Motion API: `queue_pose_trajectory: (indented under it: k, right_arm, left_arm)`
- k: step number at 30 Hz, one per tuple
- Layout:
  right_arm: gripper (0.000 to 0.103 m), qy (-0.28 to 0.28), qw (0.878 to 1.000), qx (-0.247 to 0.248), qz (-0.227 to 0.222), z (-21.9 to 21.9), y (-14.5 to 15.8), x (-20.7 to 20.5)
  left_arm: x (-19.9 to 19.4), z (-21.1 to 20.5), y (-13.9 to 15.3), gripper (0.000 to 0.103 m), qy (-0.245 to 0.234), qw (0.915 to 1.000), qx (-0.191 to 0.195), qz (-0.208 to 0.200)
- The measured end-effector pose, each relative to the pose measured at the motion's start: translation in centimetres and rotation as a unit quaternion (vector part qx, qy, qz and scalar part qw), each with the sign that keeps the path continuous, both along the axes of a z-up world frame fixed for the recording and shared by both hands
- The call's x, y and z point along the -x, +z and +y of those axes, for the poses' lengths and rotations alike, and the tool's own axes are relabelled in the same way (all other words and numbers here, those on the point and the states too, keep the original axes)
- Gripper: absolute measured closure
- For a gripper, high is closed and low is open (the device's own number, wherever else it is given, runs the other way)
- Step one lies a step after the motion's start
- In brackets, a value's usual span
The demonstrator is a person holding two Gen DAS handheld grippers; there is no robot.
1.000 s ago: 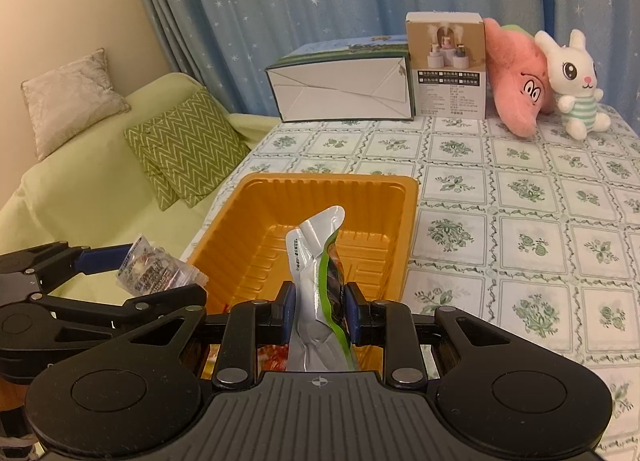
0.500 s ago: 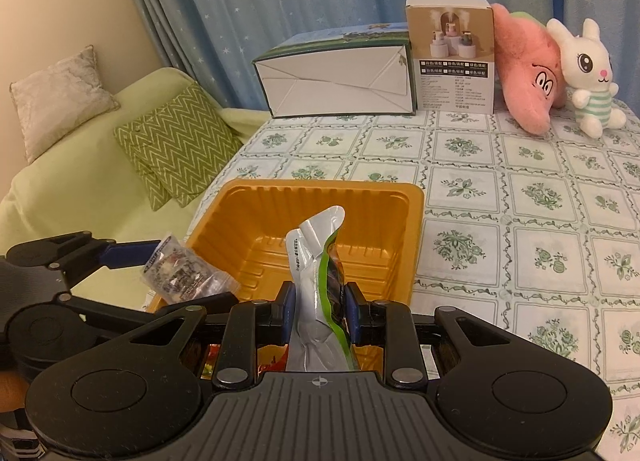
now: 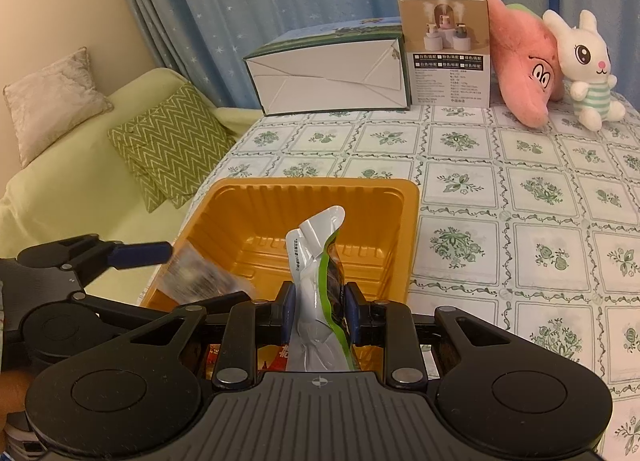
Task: Organize snacks
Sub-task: 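Open both tools to drop the packet and bag into the orange tray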
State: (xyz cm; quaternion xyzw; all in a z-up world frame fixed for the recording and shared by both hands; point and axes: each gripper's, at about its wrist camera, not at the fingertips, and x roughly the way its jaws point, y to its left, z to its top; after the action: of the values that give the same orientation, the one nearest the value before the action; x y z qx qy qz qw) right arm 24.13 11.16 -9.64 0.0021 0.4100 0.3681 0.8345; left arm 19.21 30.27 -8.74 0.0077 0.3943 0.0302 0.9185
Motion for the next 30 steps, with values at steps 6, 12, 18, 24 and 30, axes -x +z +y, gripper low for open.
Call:
queue_pose_trajectory:
  k: [6,12,18,24,30]
  right_arm:
    - [0.077,-0.004,1.0,-0.003,0.001,-0.2,0.2,0.0]
    - [0.077,-0.003,1.0,-0.005,0.003,-0.1,0.3,0.2]
    - [0.077,-0.001,1.0,-0.007,0.004,0.2,0.4,0.4]
    - [0.077,0.001,1.0,-0.008,0.003,0.6,0.6,0.3]
    - [0.077,-0.011,1.0,-0.015,0.007,0.5,0.3,-0.1]
  left_arm:
    - [1.2,0.4,0.6,0.013,0.0,0.9998,-0.018,-0.003]
    - [2.7,1.0,1.0,0.013,0.011,0.9998,-0.015,-0.006]
    - [3.6,1.0,0.9,0.013,0.011,0.9997,-0.021,-0.003]
    - [3.7,0.9,0.9,0.013,0.009,0.9998,-0.016,-0.004]
    - [3.7,0.9,0.9,0.013,0.009,0.9998,-0.014,-0.007]
